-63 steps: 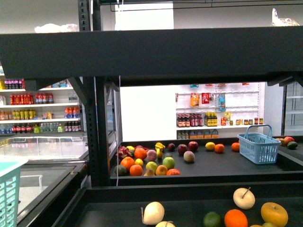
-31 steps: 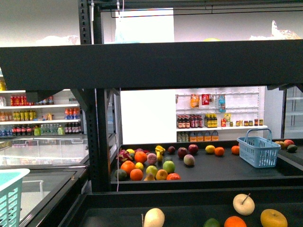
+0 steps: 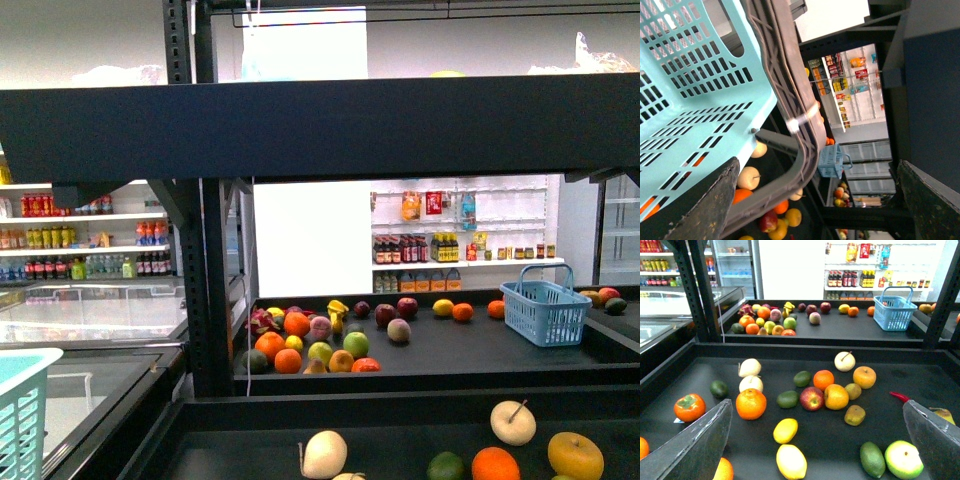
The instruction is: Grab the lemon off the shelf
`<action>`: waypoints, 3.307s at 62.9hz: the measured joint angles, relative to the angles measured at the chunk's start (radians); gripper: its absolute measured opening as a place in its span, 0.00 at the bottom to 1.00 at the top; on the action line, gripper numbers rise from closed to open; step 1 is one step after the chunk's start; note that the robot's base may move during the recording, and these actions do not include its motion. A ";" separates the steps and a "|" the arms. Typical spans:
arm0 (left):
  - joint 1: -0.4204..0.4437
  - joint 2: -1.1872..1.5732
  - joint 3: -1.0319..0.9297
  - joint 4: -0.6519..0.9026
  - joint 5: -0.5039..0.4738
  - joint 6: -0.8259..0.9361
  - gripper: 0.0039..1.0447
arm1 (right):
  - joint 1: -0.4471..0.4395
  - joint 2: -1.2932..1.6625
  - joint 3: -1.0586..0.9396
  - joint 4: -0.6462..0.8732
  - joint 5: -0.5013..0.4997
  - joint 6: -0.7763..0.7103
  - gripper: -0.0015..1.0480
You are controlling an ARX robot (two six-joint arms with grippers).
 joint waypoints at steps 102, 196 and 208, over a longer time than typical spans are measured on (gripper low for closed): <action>-0.259 0.091 0.251 -0.267 0.175 0.320 0.10 | 0.000 0.000 0.000 0.000 0.000 0.000 0.98; -0.876 0.297 0.278 -0.282 0.059 0.566 0.10 | -0.283 1.415 0.383 0.503 -0.293 0.045 0.98; -0.876 0.297 0.279 -0.282 0.058 0.566 0.10 | -0.280 1.869 0.559 0.529 -0.353 -0.047 0.98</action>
